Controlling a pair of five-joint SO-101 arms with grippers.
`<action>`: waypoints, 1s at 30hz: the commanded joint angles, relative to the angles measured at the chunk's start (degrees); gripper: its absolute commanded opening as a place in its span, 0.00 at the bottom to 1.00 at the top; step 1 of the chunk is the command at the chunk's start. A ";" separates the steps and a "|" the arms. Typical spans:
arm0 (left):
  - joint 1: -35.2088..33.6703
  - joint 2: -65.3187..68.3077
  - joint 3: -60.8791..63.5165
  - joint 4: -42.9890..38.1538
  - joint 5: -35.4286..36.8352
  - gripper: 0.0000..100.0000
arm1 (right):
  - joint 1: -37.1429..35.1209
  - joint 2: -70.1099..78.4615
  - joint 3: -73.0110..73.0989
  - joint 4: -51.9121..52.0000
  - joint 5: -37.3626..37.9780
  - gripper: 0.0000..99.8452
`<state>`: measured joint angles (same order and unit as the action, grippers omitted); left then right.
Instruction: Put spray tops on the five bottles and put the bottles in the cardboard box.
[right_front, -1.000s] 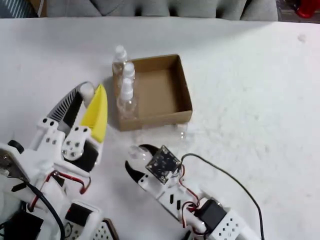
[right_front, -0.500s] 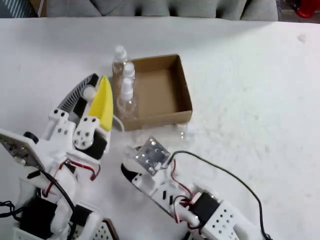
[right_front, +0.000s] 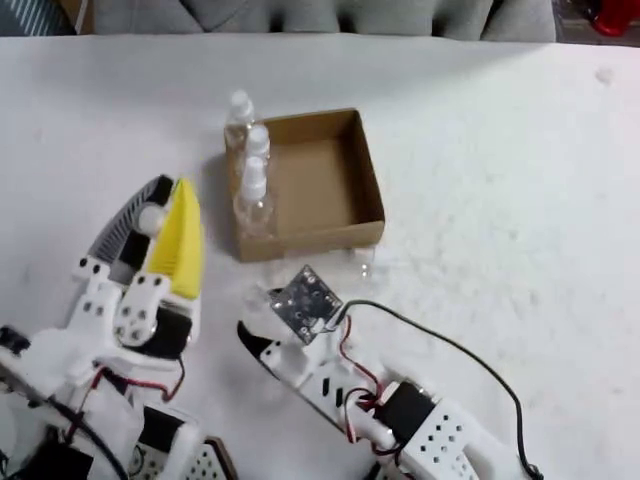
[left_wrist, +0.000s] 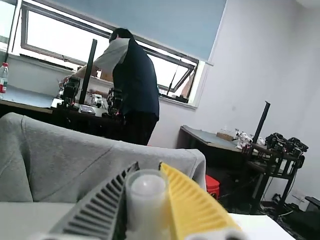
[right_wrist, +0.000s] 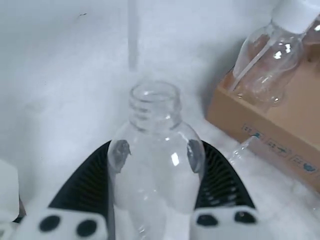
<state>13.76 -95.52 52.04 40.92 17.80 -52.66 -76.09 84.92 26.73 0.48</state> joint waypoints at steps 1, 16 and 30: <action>-0.57 -1.01 0.88 1.58 2.46 0.02 | -0.40 0.22 -3.34 -1.19 -0.53 0.02; -6.99 -1.01 5.80 -6.77 5.71 0.02 | -0.57 0.57 -2.99 -0.75 -0.62 0.02; -6.81 -1.10 4.04 -0.79 8.97 0.02 | -0.48 0.13 -2.20 -1.19 -0.53 0.02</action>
<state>7.43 -96.40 55.82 40.57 25.80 -52.75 -75.74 84.92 26.73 0.40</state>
